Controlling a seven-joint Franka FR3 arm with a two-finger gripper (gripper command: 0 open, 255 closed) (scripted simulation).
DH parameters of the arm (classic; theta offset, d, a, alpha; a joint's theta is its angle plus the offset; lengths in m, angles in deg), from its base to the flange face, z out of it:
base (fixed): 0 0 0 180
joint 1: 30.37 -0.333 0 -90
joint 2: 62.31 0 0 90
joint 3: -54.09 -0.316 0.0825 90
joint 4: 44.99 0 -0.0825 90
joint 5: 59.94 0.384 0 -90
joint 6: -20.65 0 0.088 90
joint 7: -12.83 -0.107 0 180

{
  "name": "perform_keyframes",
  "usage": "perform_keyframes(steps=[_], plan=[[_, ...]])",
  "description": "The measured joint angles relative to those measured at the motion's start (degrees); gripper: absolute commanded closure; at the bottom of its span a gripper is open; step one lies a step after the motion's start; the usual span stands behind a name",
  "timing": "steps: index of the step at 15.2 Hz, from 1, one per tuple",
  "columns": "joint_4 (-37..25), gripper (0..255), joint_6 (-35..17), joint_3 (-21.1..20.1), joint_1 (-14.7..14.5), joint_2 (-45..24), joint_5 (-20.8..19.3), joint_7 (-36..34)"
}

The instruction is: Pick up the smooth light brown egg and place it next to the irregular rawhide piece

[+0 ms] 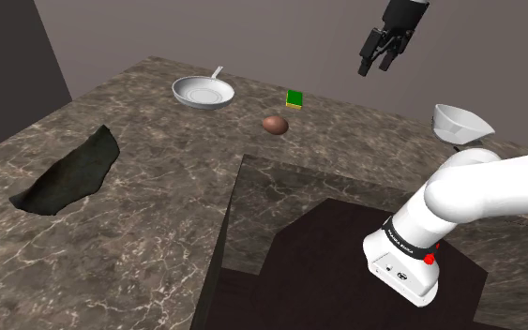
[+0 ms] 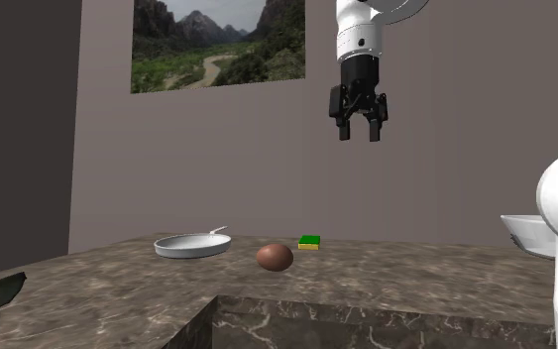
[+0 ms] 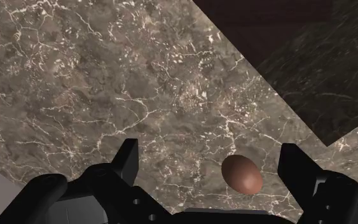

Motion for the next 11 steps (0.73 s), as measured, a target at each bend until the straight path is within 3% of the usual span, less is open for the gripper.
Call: perform_keyframes(steps=[4, 11], plan=[[2.7, 0, -4.6, 1.7, -1.0, -1.1, 0.4, 2.7], [8.7, 0, -21.0, 8.0, -4.3, -9.2, 2.3, 13.6]])
